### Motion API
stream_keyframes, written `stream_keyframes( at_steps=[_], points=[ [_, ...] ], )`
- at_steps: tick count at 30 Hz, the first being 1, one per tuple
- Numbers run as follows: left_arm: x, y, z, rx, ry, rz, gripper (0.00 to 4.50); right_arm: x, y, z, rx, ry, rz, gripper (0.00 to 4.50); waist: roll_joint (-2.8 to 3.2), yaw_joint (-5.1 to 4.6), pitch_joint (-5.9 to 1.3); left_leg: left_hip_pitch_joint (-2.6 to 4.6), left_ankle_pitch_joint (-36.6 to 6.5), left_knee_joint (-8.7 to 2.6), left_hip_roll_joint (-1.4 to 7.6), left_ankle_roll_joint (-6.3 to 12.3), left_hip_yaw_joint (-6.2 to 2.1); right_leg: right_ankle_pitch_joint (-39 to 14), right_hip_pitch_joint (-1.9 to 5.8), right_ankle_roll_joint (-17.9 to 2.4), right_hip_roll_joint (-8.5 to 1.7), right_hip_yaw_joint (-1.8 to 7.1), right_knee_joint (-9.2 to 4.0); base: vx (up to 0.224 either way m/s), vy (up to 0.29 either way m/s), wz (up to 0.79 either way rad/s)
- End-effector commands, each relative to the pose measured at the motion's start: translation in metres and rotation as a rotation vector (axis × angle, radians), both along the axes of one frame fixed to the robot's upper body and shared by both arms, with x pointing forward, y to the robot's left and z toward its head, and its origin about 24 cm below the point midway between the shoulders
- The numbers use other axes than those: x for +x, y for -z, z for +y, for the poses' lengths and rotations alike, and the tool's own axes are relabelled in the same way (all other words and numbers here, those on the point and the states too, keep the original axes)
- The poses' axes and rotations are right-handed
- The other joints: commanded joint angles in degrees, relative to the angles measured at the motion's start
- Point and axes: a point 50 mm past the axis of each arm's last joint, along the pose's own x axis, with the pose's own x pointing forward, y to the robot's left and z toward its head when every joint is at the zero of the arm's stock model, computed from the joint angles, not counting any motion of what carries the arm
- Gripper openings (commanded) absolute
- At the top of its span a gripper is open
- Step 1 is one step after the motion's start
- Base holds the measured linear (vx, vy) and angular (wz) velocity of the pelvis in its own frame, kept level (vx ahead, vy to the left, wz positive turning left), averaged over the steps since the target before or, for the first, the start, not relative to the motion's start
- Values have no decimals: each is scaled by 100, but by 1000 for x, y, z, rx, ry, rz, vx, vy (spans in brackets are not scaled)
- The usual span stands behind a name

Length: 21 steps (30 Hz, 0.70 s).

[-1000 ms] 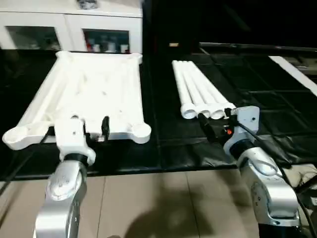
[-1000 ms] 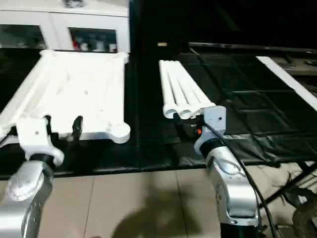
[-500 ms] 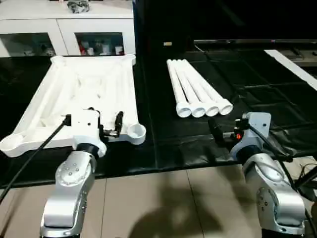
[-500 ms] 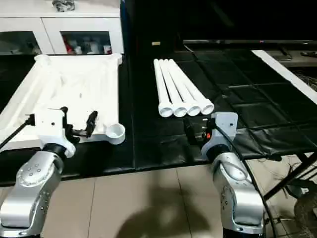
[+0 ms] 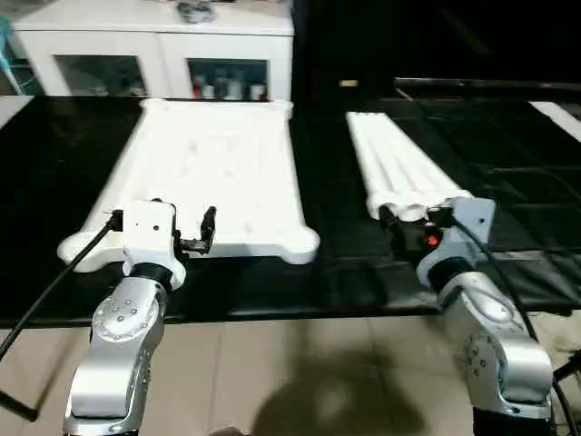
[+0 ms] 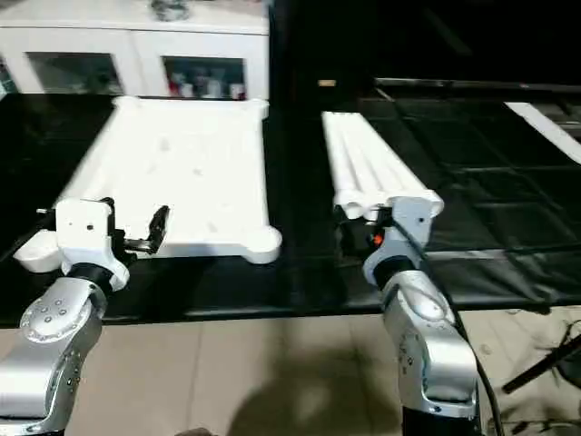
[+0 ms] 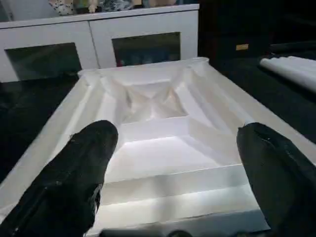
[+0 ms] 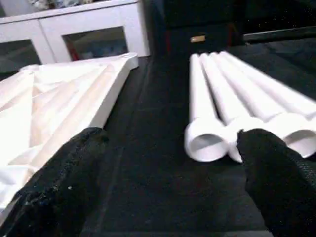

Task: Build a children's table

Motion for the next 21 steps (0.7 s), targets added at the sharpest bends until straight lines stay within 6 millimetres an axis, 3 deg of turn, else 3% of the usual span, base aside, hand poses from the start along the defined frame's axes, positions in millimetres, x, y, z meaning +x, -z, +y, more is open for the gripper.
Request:
stream_keyframes(
  at_steps=[1, 2, 3, 4, 5, 6, 7, 8, 9, 10, 11, 12, 13, 14, 15, 16, 17, 18, 19, 20, 21],
  points=[
    [2, -4, -2, -5, 15, -4, 443, -1, 3, -4, -5, 8, 25, 450, 58, -109, -293, 283, -1844, -634, 284, 754, -193, -1461, -15, -266, -21, -60, -421, -38, 155, -1],
    [2, -4, -2, -7, 17, -3, 443, -2, 3, -4, -2, 10, 28, 450, 78, -120, -296, 296, -1933, -657, 277, 714, -193, -1493, -27, -182, -16, -83, -420, -38, 155, -1],
    [3, -3, -4, -14, 23, 1, 443, -1, 3, -4, 3, 9, 32, 450, 80, -196, -287, 339, -2242, -738, 258, 610, -198, -1593, -64, -45, 72, -182, -401, -50, 148, 1],
    [3, -2, -5, -16, 25, 1, 443, -1, 3, -4, 3, 7, 31, 450, 139, -296, -260, 376, -2700, -877, 273, 273, -242, -1639, -113, 10, 255, -337, -305, -60, 119, 3],
    [3, -2, -6, -17, 27, 3, 443, 0, 2, -4, 0, 6, 29, 450, 190, -387, -247, 332, -3240, -1035, 299, -265, -241, -1406, -97, -48, 414, -474, -119, -60, 119, 3],
    [3, -1, -7, -16, 29, 7, 443, 0, 2, -4, 2, 7, 29, 450, 194, -422, -250, 281, -3486, -1102, 324, -536, -259, -1168, -43, -87, 441, -522, -15, -72, 75, 2],
    [3, -1, -8, -19, 32, 10, 443, 1, 1, -5, 6, 10, 30, 450, 207, -419, -236, 203, -4037, -1222, 385, -1016, -266, -913, 45, -183, 388, -558, 69, -80, 24, 4],
    [3, -1, -8, -19, 32, 10, 443, 1, 1, -5, 6, 10, 30, 450, 143, -421, -228, 223, -4412, -1243, 416, -1351, -258, -1009, 43, -279, 311, -508, 10, -80, 24, 4],
    [3, -1, -9, -30, 34, 12, 443, 1, 1, -5, 16, 14, 34, 450, 130, -402, -228, 267, -4497, -1226, 403, -1471, -241, -1236, 6, -307, 279, -461, -61, -75, -20, 14],
    [3, -1, -10, -33, 34, 12, 443, 1, 2, -5, 21, 14, 38, 450, 56, -427, -230, 375, -4421, -1066, 355, -1475, -244, -1836, -80, -311, 190, -338, -260, -69, -46, 10],
    [3, -1, -10, -33, 33, 12, 443, 1, 2, -5, 23, 14, 39, 450, 12, -437, -200, 457, -4290, -832, 323, -1282, -326, -2707, -165, -258, 9, -237, -478, -69, -46, 10],
    [3, -1, -9, -32, 33, 11, 443, 1, 2, -5, 22, 13, 40, 450, -8, -455, -182, 456, -4193, -733, 319, -1180, -394, -3068, -161, -211, -80, -219, -559, -74, -42, -6],
    [3, -1, -10, -32, 33, 10, 443, 1, 2, -6, 21, 12, 41, 450, 24, -475, -150, 417, -4140, -688, 314, -1099, -489, -3464, -102, -91, -103, -255, -624, 0, 0, 0],
    [3, -1, -10, -32, 33, 9, 443, 1, 2, -6, 18, 11, 42, 450, 104, -484, -95, 398, -4552, -846, 350, -1226, -511, -3407, -49, -81, 57, -396, -565, -86, -40, -11],
    [3, -1, -10, -32, 32, 9, 443, 1, 2, -6, 17, 10, 43, 450, 137, -505, -88, 252, -4817, -1059, 380, -1311, -483, -3089, 109, -140, 188, -501, -413, -129, -53, -5],
    [4, -1, -9, -33, 32, 8, 443, 1, 2, -5, 15, 7, 45, 450, 227, -274, -102, -411, -5568, -1707, 418, -1478, -207, -1502, 746, -336, 450, -735, 877, -129, -53, -5],
    [4, -2, -9, -35, 29, 6, 443, 1, 2, -5, 14, 4, 47, 450, 202, 181, -118, -640, -4858, -1833, 181, -1662, 463, -1437, 773, -434, 612, -809, 1023, -174, -72, 17],
    [5, -2, -9, -37, 27, 5, 443, 2, 2, -5, 14, 2, 48, 450, -53, -6, -283, -267, -3426, -1485, 266, -1528, 417, -2622, 624, -360, 325, -389, 892, 27, -216, 28],
    [5, -2, -8, -40, 22, 8, 443, 2, 2, -5, 13, -2, 48, 450, -363, -251, -208, 606, -604, 771, 63, -817, -490, -6423, -807, 386, -410, 85, -720, -2, -241, 28],
    [5, -2, -8, -42, 18, 12, 443, 2, 3, -5, 10, -5, 50, 450, -150, -150, -219, 168, -171, 523, 40, -476, -635, -6489, -181, 123, -438, 538, -730, 87, -197, 9],
    [5, -2, -7, -41, 17, 10, 443, 2, 3, -4, 5, -15, 51, 450, -96, -103, -139, -41, -69, 505, 55, -543, -964, -5299, 162, -511, -486, 505, -459, 0, 0, 0]
  ],
)
